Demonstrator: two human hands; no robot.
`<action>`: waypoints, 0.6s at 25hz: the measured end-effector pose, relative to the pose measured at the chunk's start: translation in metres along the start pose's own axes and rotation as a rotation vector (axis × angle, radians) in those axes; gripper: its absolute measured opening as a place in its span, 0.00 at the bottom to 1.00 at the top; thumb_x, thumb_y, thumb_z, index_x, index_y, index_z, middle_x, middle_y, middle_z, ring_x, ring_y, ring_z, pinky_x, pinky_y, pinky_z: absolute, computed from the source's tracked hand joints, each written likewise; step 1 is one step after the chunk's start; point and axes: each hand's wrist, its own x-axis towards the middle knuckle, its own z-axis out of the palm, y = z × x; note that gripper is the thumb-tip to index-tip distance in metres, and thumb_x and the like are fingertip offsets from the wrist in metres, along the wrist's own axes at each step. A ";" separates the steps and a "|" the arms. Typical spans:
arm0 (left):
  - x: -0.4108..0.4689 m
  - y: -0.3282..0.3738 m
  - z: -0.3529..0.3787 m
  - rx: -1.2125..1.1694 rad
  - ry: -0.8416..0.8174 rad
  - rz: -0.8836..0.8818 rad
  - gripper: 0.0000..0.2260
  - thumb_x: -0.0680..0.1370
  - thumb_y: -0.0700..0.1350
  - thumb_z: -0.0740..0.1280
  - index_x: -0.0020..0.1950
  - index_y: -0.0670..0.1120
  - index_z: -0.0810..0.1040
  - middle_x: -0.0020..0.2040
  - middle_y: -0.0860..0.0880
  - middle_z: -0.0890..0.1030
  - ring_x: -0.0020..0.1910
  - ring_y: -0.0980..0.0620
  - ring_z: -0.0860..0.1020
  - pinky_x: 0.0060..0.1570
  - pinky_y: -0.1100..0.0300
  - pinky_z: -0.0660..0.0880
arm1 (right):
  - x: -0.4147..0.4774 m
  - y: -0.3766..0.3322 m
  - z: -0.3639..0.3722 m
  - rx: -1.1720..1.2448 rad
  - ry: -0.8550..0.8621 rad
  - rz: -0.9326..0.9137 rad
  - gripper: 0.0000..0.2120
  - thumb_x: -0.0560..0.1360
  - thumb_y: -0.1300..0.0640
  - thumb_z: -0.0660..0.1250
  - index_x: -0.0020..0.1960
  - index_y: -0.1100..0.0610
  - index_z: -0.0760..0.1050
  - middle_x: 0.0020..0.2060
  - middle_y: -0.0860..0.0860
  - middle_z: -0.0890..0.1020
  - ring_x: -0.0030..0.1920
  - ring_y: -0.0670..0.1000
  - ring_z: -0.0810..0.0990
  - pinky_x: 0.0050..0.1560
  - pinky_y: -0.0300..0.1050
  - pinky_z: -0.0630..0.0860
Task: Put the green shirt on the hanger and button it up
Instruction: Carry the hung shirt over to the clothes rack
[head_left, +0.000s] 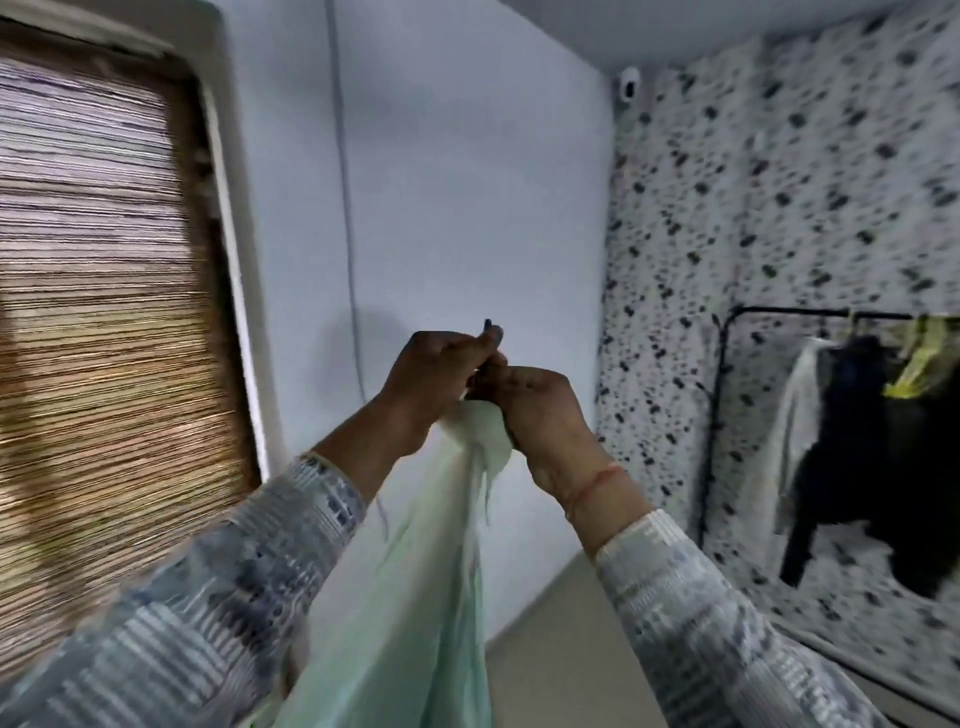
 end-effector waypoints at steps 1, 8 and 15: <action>0.011 -0.003 0.009 -0.034 -0.003 -0.005 0.21 0.81 0.62 0.69 0.46 0.46 0.90 0.48 0.48 0.90 0.55 0.44 0.88 0.55 0.51 0.79 | 0.008 0.000 -0.009 -0.007 0.012 0.006 0.06 0.80 0.62 0.72 0.49 0.62 0.89 0.47 0.58 0.90 0.45 0.55 0.88 0.48 0.50 0.85; 0.166 -0.044 0.208 -0.264 -0.054 -0.020 0.18 0.84 0.57 0.66 0.50 0.46 0.90 0.48 0.48 0.91 0.51 0.49 0.89 0.64 0.47 0.81 | 0.144 0.043 -0.193 -0.086 0.195 0.074 0.08 0.78 0.68 0.71 0.49 0.60 0.87 0.45 0.61 0.89 0.36 0.53 0.85 0.31 0.38 0.77; 0.299 -0.078 0.366 -0.296 -0.105 -0.068 0.11 0.83 0.53 0.69 0.50 0.49 0.89 0.51 0.51 0.90 0.57 0.48 0.86 0.64 0.49 0.81 | 0.275 0.065 -0.349 -0.103 0.314 0.122 0.09 0.77 0.69 0.71 0.54 0.58 0.83 0.45 0.59 0.89 0.40 0.55 0.85 0.40 0.43 0.84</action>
